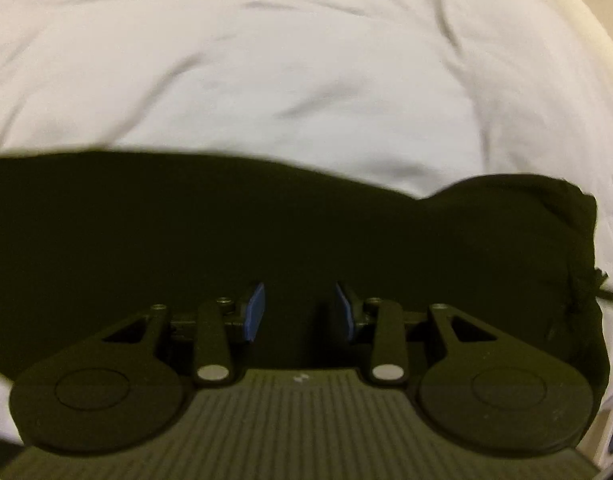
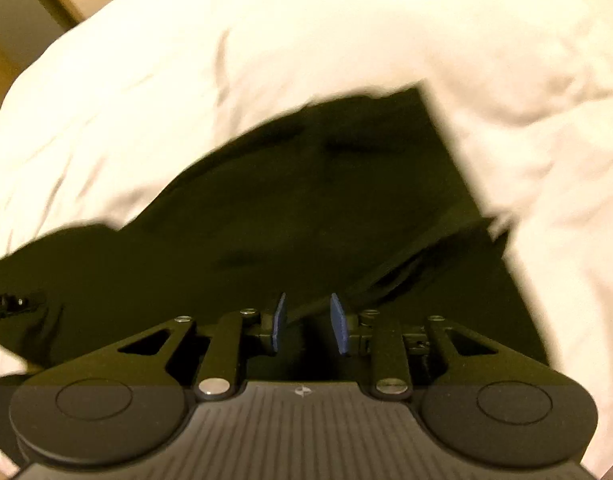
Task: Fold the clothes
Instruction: 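Spread the black garment flat on the bed with both grippers, then release the black sweatpants with both grippers and pull both tools back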
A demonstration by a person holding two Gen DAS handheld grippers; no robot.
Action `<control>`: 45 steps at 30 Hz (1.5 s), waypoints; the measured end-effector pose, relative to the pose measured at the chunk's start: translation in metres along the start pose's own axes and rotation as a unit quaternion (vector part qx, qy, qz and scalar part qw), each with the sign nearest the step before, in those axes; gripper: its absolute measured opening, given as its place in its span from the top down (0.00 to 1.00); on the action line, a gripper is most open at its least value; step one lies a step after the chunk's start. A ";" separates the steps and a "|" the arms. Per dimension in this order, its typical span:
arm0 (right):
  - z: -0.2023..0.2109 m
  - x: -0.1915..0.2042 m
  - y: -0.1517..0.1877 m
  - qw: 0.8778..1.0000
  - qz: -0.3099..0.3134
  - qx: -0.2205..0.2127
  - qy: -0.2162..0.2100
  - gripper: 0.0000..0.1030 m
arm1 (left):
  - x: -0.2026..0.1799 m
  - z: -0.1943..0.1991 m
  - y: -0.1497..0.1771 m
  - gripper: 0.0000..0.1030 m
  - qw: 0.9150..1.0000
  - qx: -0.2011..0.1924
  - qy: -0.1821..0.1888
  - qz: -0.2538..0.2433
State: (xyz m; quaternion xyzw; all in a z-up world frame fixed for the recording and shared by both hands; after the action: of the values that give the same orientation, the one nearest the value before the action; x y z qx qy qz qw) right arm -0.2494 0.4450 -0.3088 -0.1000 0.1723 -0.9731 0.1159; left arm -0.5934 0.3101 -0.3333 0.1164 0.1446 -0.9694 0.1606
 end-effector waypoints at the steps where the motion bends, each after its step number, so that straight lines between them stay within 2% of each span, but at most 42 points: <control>1: -0.001 -0.005 -0.009 1.000 0.002 -0.009 0.002 0.61 | -0.008 -0.004 -0.004 0.60 1.000 0.001 -0.001 -0.009; 2: -0.003 -0.009 -0.017 1.000 0.005 -0.017 0.003 0.57 | -0.013 -0.007 -0.006 0.60 1.000 0.000 -0.004 -0.014; 5: -0.012 -0.024 -0.042 0.999 0.010 -0.040 0.004 0.56 | -0.020 -0.012 -0.012 0.60 1.000 0.000 -0.013 -0.013; 6: -0.023 -0.030 -0.057 0.999 0.009 -0.046 0.006 0.53 | -0.020 -0.013 -0.013 0.60 1.000 0.000 -0.015 -0.011; 8: -0.026 -0.048 -0.059 0.998 0.008 -0.055 0.014 0.50 | -0.017 -0.016 -0.017 0.60 1.000 -0.002 -0.022 -0.005; 10: -0.024 -0.080 -0.044 0.998 0.007 -0.058 0.008 0.50 | -0.015 -0.018 -0.021 0.60 1.000 -0.003 -0.030 -0.005; 12: -0.024 -0.078 -0.044 0.998 0.016 -0.051 -0.030 0.66 | -0.014 -0.020 -0.026 0.60 0.999 -0.004 -0.036 -0.005; 14: -0.027 -0.071 -0.043 0.996 0.032 -0.042 -0.069 0.73 | -0.012 -0.021 -0.029 0.60 0.999 -0.005 -0.039 -0.006; 17: -0.036 -0.070 -0.044 0.989 0.063 -0.033 -0.131 0.73 | -0.008 -0.022 -0.035 0.60 0.999 -0.006 -0.043 -0.008; 19: -0.037 -0.075 -0.052 0.988 0.060 -0.019 -0.143 0.68 | -0.005 -0.023 -0.038 0.60 0.999 -0.007 -0.045 -0.009; 20: -0.044 -0.081 -0.055 0.988 0.049 -0.011 -0.148 0.71 | -0.004 -0.023 -0.039 0.60 0.999 -0.007 -0.046 -0.009; 21: -0.043 -0.084 -0.054 0.989 0.039 -0.016 -0.141 0.74 | -0.002 -0.022 -0.040 0.60 0.999 -0.008 -0.048 -0.011; 23: -0.038 -0.090 -0.053 0.992 0.020 -0.033 -0.123 0.92 | 0.001 -0.021 -0.040 0.60 0.999 -0.011 -0.052 -0.013; 27: -0.026 -0.101 -0.048 0.994 -0.017 -0.068 -0.086 0.95 | 0.010 -0.015 -0.038 0.60 0.998 -0.026 -0.053 -0.015; 32: -0.011 -0.116 -0.043 0.991 -0.064 -0.111 -0.039 0.96 | 0.024 -0.015 -0.035 0.60 0.997 -0.037 -0.064 -0.003; 34: -0.004 -0.122 -0.040 0.988 -0.083 -0.128 -0.020 0.91 | 0.030 -0.017 -0.034 0.59 0.996 -0.037 -0.078 -0.006; 35: -0.001 -0.125 -0.039 0.986 -0.092 -0.136 -0.011 0.84 | 0.032 -0.017 -0.034 0.59 0.996 -0.037 -0.084 -0.009; 39: 0.015 -0.120 -0.056 0.984 -0.089 -0.146 -0.041 0.66 | 0.041 -0.010 -0.033 0.57 0.995 -0.042 -0.095 -0.010; 40: 0.016 -0.118 -0.057 0.987 -0.076 -0.135 -0.038 0.62 | 0.043 -0.008 -0.033 0.57 0.994 -0.043 -0.097 -0.008; 41: 0.017 -0.114 -0.057 0.990 -0.060 -0.121 -0.031 0.52 | 0.046 -0.006 -0.032 0.57 0.994 -0.044 -0.097 -0.005; 42: 0.018 -0.114 -0.054 0.994 -0.047 -0.101 -0.014 0.41 | 0.048 -0.003 -0.030 0.57 0.994 -0.045 -0.098 -0.002; 43: 0.019 -0.116 -0.049 0.996 -0.041 -0.081 0.018 0.34 | 0.049 0.000 -0.027 0.57 0.994 -0.044 -0.097 0.000; 44: 0.026 -0.123 -0.044 0.995 -0.040 -0.068 0.054 0.29 | 0.049 0.003 -0.023 0.57 0.994 -0.044 -0.097 0.001; 45: 0.033 -0.127 -0.038 0.994 -0.045 -0.068 0.070 0.29 | 0.050 0.008 -0.017 0.57 0.995 -0.041 -0.095 0.002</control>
State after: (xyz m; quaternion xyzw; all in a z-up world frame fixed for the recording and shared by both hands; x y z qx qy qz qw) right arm -0.1274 0.5025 -0.2848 -0.0472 0.2414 -0.9678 0.0530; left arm -0.6466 0.3093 -0.3357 0.0173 0.1684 -0.9689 0.1803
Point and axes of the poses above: each gripper's, at about its wrist camera, not at the fingertips, and z roughly against the way its jaws point, x to its left, y to its underside, the point moved 6 cm from there along -z, roughly the way its jaws point, and after that the axes turned 8 degrees about z, right-handed, at the moved point
